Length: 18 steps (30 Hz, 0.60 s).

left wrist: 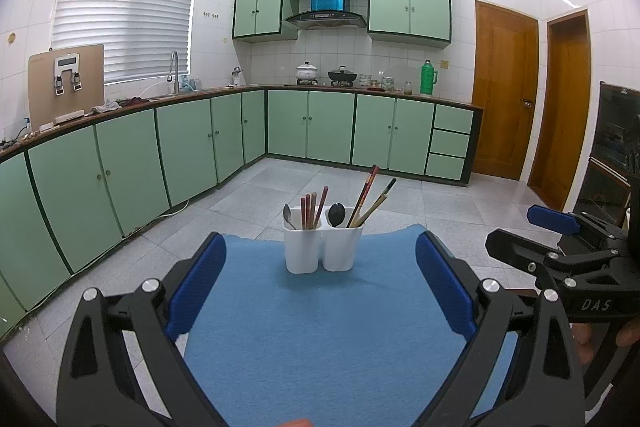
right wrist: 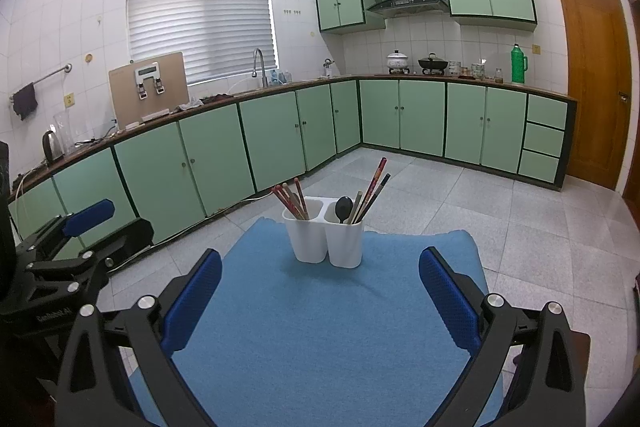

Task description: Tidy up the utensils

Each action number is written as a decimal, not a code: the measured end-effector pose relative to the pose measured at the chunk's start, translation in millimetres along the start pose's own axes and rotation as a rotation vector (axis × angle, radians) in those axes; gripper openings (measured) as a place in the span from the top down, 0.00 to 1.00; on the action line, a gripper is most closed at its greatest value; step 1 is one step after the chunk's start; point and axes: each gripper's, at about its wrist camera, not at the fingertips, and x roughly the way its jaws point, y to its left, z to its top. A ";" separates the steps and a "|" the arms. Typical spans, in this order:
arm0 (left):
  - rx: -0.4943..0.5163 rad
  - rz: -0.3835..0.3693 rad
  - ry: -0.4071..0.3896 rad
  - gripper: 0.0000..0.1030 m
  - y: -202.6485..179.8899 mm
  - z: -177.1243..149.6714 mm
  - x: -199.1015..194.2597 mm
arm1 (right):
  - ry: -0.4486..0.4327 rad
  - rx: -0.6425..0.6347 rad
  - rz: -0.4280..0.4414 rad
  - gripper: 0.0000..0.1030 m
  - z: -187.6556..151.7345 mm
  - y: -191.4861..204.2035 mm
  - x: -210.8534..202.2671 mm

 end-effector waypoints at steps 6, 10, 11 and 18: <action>0.001 0.000 0.000 0.10 -0.6 0.0 0.4 | 0.004 0.000 0.000 0.06 -0.7 0.3 2.0; 0.001 0.000 -0.001 0.10 -0.4 0.0 0.1 | 0.002 -0.001 0.000 0.06 -1.0 0.1 2.1; 0.001 0.000 -0.001 0.10 -0.2 0.0 -0.1 | 0.002 -0.002 0.001 0.06 -0.6 -0.3 2.2; -0.002 0.000 0.002 0.10 -1.6 -0.6 -0.3 | 0.005 -0.002 -0.001 0.06 -0.8 -0.5 2.5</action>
